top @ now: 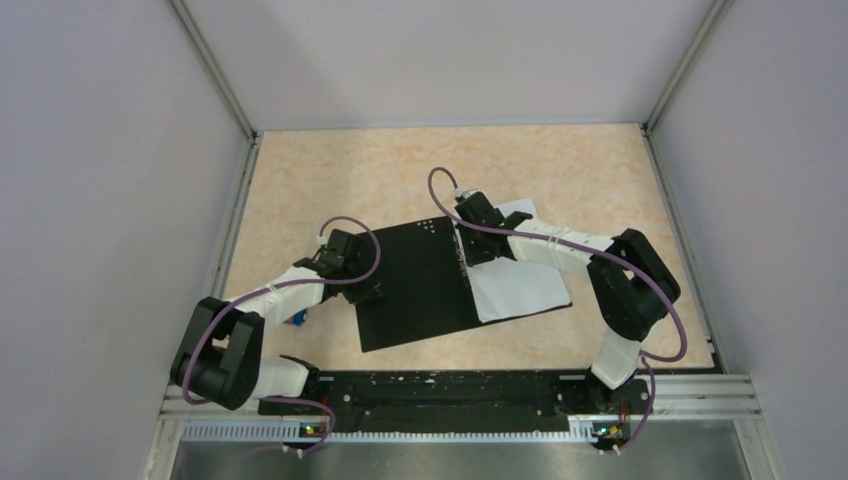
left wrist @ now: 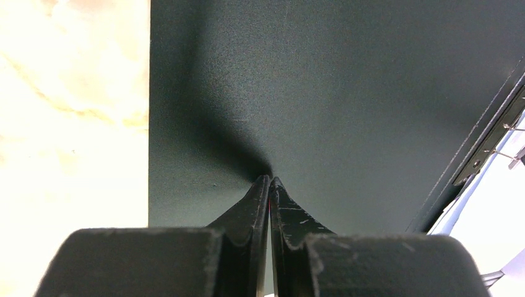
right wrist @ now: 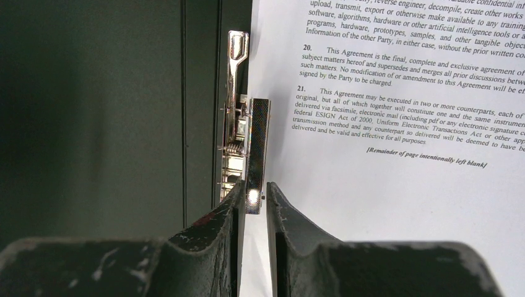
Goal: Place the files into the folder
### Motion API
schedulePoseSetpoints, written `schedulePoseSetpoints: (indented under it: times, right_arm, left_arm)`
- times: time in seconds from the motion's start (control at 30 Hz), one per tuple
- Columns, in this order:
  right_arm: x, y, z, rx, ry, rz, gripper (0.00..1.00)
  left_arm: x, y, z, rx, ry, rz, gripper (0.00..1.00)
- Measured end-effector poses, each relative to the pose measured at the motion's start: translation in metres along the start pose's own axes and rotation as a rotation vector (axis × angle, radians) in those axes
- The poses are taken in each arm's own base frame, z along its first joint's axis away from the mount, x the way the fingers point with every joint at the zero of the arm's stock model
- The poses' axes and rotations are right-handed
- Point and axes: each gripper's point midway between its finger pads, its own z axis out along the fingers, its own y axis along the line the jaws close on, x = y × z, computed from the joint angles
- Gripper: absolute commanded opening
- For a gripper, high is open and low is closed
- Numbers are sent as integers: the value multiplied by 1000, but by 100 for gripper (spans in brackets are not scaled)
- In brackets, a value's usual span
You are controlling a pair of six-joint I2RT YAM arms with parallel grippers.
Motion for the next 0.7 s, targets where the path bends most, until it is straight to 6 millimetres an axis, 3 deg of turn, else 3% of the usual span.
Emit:
schedulePoseSetpoints:
  times: [0.7]
  right_arm:
    - [6,0,0,-10,6,8,11]
  left_arm:
    - [-1,0,0,-4,-8,-22,9]
